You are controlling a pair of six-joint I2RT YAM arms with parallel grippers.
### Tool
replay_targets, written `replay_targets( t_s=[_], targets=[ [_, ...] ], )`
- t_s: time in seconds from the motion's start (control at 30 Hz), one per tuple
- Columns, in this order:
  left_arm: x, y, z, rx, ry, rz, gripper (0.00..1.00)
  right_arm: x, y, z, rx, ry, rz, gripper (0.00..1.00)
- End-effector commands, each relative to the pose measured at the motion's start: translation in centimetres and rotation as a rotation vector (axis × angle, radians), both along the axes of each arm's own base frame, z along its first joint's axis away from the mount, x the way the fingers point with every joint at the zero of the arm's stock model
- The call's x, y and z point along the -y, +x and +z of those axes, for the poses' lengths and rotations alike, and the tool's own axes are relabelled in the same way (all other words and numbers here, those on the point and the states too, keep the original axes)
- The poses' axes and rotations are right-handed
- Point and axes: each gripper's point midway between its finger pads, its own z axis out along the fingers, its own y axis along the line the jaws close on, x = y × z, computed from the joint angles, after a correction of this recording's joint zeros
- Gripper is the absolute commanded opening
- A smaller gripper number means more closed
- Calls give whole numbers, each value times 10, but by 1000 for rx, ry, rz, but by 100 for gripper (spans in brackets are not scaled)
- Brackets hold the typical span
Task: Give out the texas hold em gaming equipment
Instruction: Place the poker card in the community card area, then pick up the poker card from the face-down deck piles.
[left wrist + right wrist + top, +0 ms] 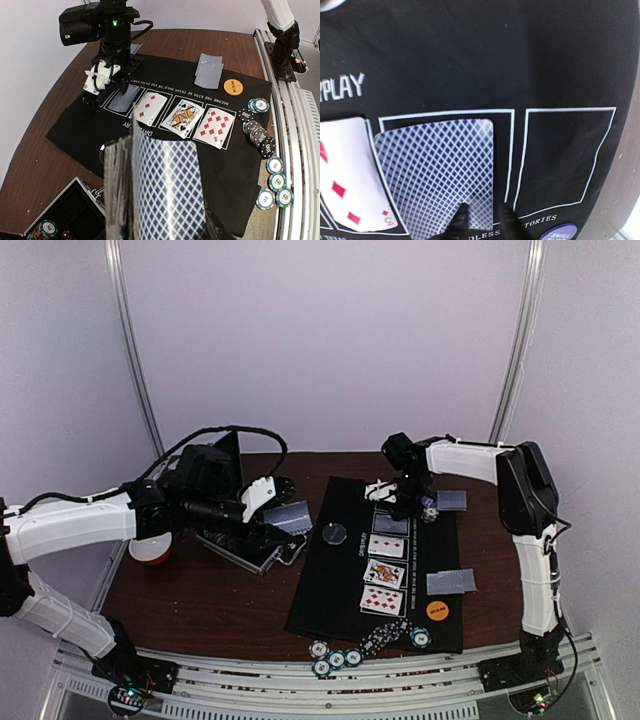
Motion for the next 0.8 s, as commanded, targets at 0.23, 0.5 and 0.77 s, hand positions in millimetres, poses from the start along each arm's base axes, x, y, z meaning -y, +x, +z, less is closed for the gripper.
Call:
replay_targets(
  t_s=[0.23, 0.5, 0.77],
  targets=[
    [2, 5, 15, 38, -42, 2, 41, -1, 34, 137, 458, 252, -237, 74],
    [2, 5, 15, 37, -42, 2, 42, -50, -40, 276, 421, 1051, -279, 100],
    [2, 5, 15, 38, -42, 2, 42, -133, -122, 278, -22, 1386, -177, 100]
  ],
)
